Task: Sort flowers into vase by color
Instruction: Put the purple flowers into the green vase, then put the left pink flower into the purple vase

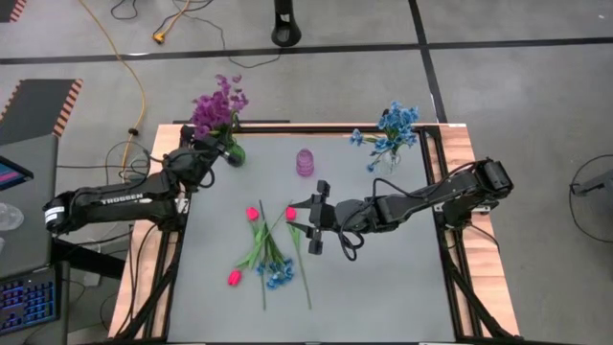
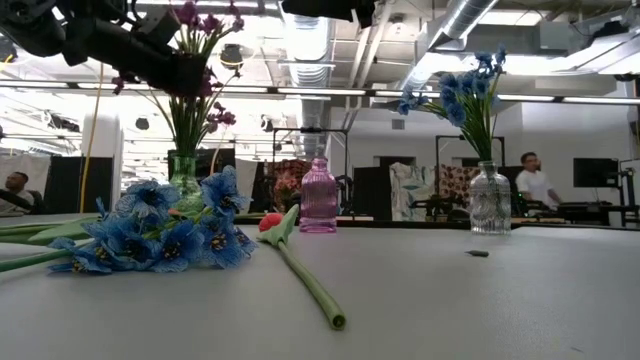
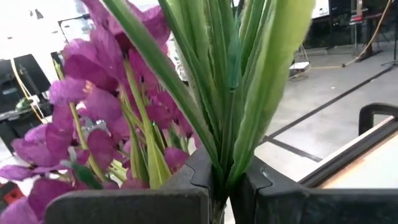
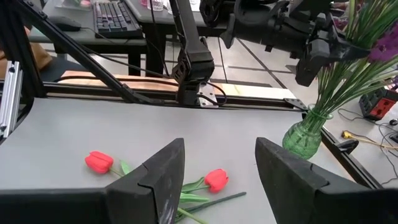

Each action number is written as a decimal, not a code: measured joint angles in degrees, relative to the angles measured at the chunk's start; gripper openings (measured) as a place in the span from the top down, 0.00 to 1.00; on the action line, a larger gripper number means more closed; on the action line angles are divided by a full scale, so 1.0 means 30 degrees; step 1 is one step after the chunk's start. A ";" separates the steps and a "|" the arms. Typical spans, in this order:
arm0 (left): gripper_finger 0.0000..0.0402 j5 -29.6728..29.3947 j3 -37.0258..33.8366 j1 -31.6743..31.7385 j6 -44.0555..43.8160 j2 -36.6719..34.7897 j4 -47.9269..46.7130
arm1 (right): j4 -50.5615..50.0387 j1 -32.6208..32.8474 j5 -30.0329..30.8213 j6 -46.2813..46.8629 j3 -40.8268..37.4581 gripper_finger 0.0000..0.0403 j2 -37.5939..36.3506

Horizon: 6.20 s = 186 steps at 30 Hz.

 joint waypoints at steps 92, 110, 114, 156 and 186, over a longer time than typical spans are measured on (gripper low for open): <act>0.61 1.0395 0.0058 -0.9716 -1.1658 -0.3131 -1.5626 | -0.7992 0.1047 -0.2074 1.4401 0.0000 0.44 0.0007; 0.61 1.0399 0.0058 -1.4823 -1.6944 0.1270 -1.4235 | -0.7985 0.1173 -0.2069 1.4297 0.0000 0.44 0.0007; 0.61 1.0391 0.0058 -1.5681 -1.7967 0.2434 -1.2970 | -0.7985 0.1173 -0.2069 1.4297 0.0000 0.44 0.0007; 0.77 1.1733 0.0058 -1.7194 -2.1754 1.0270 -0.7299 | -0.7832 0.1173 -0.2069 1.3284 0.0000 0.44 0.0007; 1.00 0.7859 0.3603 -1.5683 -0.9939 0.8912 -0.7801 | -0.5044 0.1127 -0.4597 0.4372 0.1486 0.44 0.0007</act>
